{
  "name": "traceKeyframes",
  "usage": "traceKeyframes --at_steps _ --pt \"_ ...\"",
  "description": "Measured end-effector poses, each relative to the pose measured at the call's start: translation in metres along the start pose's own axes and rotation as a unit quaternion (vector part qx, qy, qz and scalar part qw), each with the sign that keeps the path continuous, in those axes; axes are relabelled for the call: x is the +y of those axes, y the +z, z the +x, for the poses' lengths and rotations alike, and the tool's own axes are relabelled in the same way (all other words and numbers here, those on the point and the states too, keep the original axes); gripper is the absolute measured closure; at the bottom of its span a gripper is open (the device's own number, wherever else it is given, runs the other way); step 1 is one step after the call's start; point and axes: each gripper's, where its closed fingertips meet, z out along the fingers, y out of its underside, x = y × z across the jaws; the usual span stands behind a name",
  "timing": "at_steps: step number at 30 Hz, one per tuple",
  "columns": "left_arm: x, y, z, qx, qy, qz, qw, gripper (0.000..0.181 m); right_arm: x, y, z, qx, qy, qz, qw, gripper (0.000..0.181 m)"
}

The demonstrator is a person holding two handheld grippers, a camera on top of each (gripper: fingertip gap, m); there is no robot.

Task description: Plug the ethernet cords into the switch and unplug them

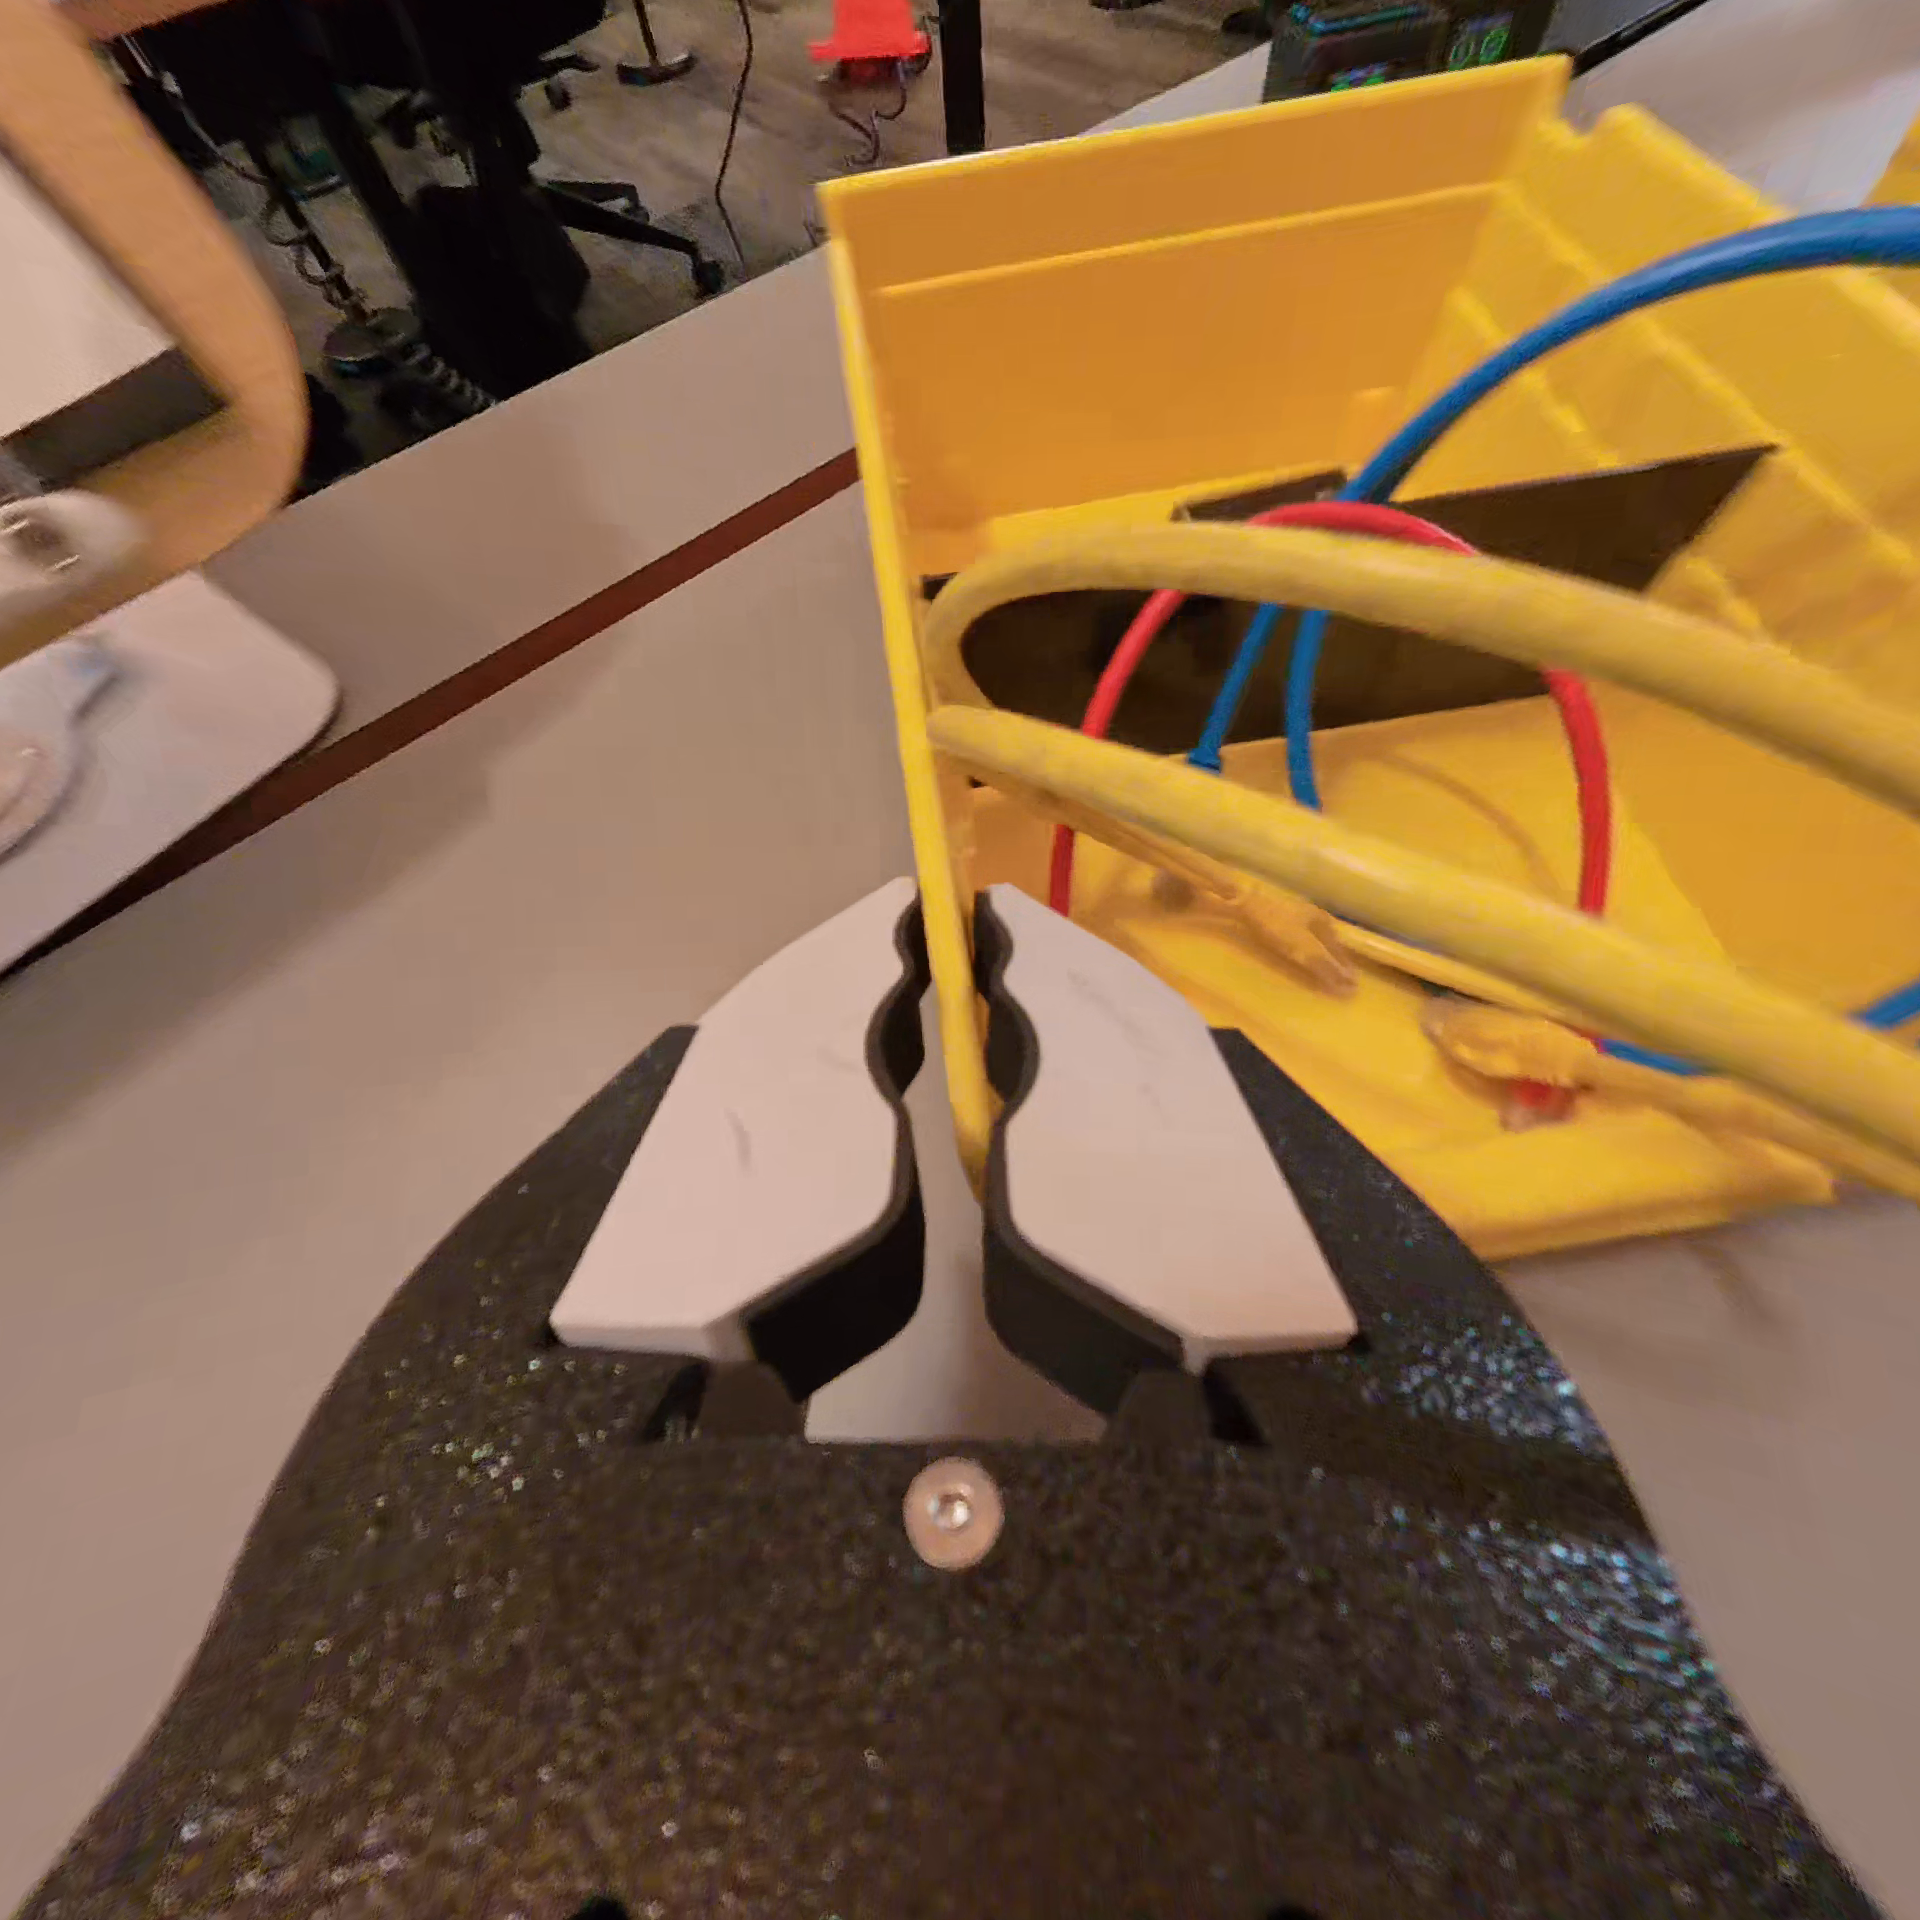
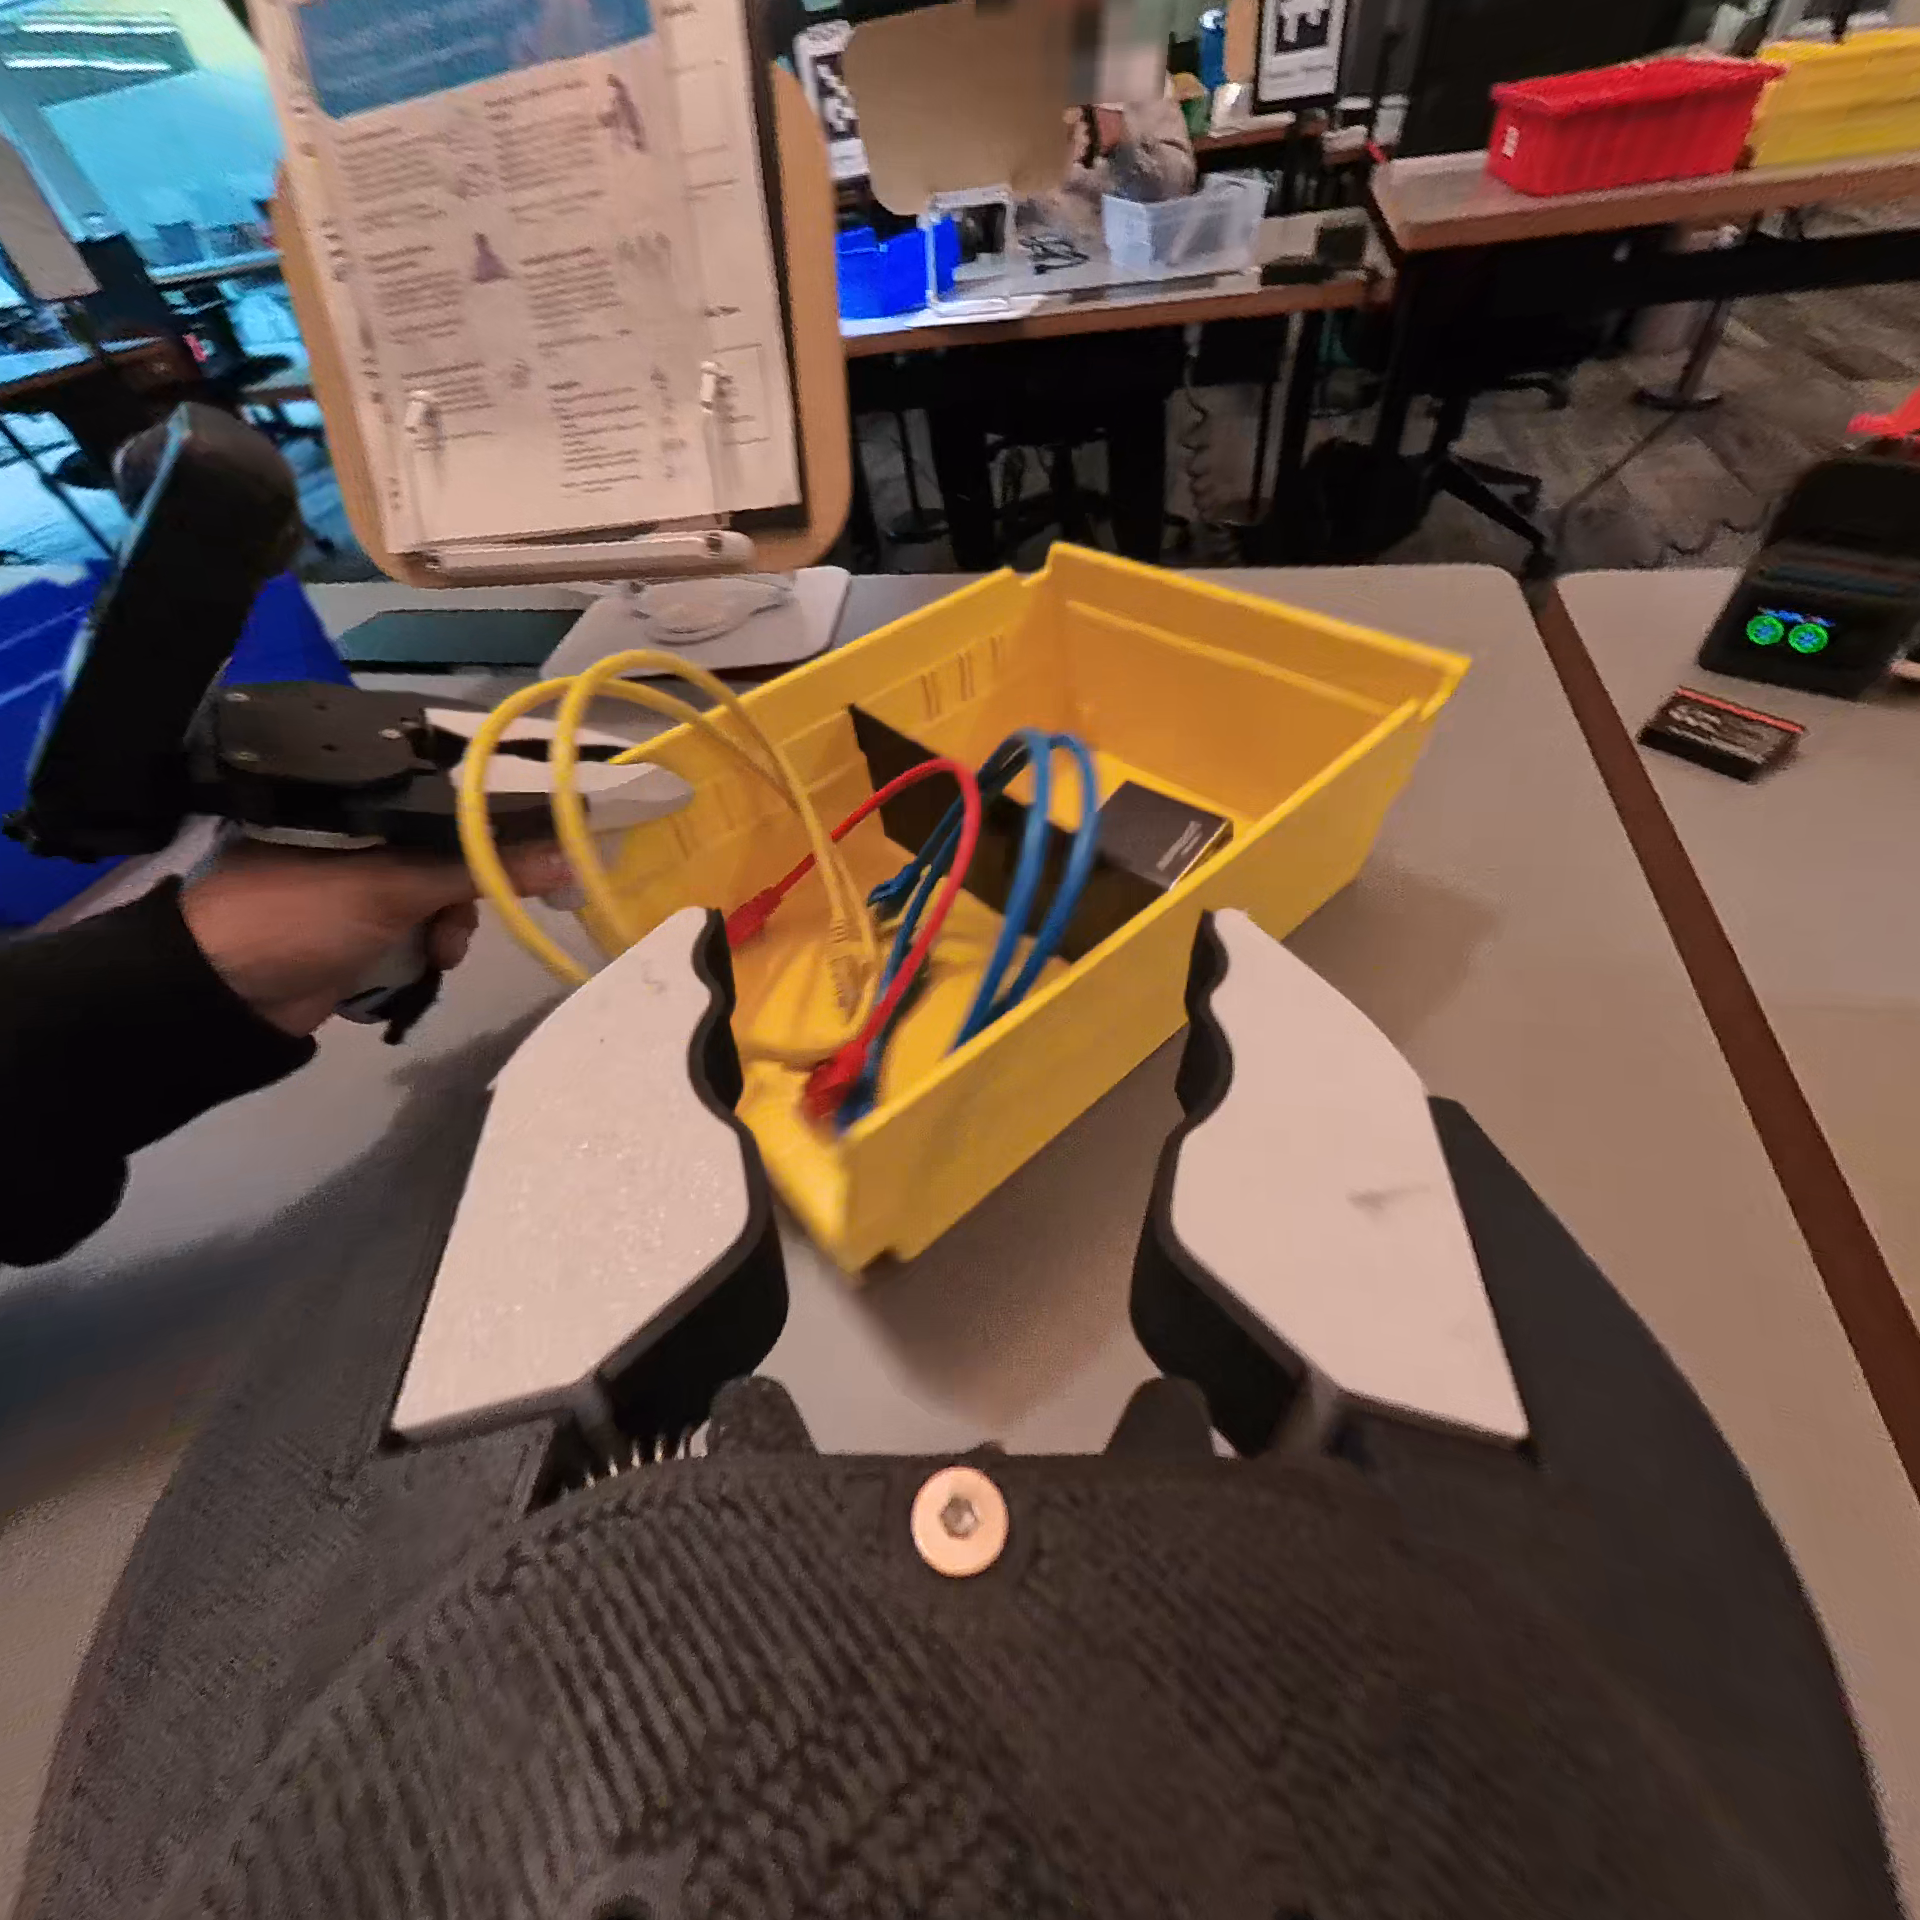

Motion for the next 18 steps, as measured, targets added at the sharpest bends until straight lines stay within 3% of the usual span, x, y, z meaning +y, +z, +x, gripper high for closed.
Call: traceKeyframes --at_steps 4,7,13,18 --pt "0.041 -0.066 -0.038 0.034 -0.031 0.001 0.999 0.177 -0.009 0.005 -0.039 -0.051 -0.034 -0.002 0.998 0.099" --pt "0.077 -0.127 -0.067 0.031 -0.045 0.005 0.998 0.177 -0.01 0.017 -0.091 -0.12 -0.052 -0.013 0.991 0.097" --pt "0.138 -0.229 -0.122 -0.019 -0.082 0.043 0.996 0.178 -0.015 0.063 -0.251 -0.315 -0.067 -0.053 0.945 0.085" --pt "0.162 -0.273 -0.142 -0.07 -0.09 0.09 0.989 0.178 -0.057 0.142 -0.377 -0.42 -0.019 -0.121 0.899 0.075"
